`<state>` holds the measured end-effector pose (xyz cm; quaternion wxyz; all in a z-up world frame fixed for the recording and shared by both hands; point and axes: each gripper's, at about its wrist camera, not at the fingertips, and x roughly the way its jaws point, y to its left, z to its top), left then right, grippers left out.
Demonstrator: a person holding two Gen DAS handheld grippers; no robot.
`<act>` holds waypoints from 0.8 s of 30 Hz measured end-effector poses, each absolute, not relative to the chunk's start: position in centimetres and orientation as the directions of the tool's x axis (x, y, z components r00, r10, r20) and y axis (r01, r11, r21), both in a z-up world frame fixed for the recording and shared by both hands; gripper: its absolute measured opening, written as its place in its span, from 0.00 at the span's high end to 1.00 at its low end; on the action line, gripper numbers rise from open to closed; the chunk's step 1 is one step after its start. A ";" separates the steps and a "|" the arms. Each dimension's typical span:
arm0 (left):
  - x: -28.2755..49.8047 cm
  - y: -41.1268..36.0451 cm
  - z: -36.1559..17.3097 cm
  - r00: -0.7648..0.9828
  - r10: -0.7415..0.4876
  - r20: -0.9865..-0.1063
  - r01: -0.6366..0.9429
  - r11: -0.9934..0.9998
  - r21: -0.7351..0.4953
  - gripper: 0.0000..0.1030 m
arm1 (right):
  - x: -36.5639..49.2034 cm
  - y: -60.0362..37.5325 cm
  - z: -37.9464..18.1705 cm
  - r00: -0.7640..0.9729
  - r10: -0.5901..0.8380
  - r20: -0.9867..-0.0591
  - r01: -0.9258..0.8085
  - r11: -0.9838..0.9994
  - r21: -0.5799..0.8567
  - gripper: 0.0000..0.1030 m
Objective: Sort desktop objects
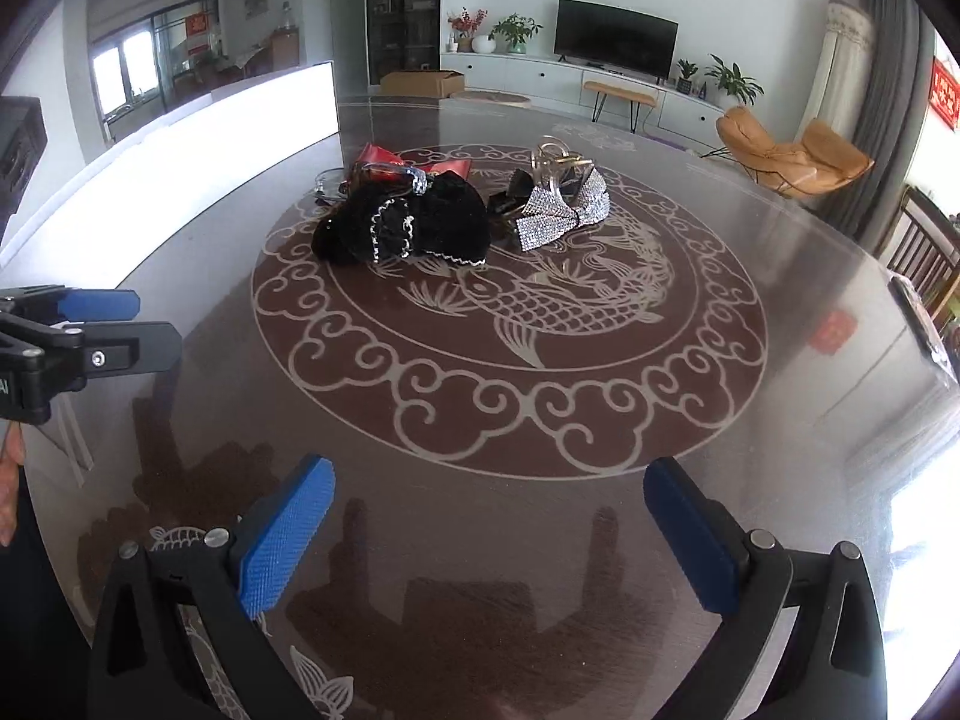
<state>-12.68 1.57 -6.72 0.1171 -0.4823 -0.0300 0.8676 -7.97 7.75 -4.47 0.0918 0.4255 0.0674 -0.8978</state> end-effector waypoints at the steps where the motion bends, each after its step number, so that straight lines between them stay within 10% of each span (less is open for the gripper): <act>1: -12.9 1.8 -6.9 -0.505 0.229 -0.832 -0.173 -0.971 -0.162 0.02 | -8.2 7.5 -4.8 -0.616 -0.112 -0.780 0.218 -0.975 -0.032 0.00; 24: -14.4 4.9 -8.6 -0.571 0.111 -0.813 -0.184 -0.983 -0.005 0.00 | -8.8 7.9 -5.5 -0.575 -0.093 -0.813 0.176 -0.984 -0.012 0.00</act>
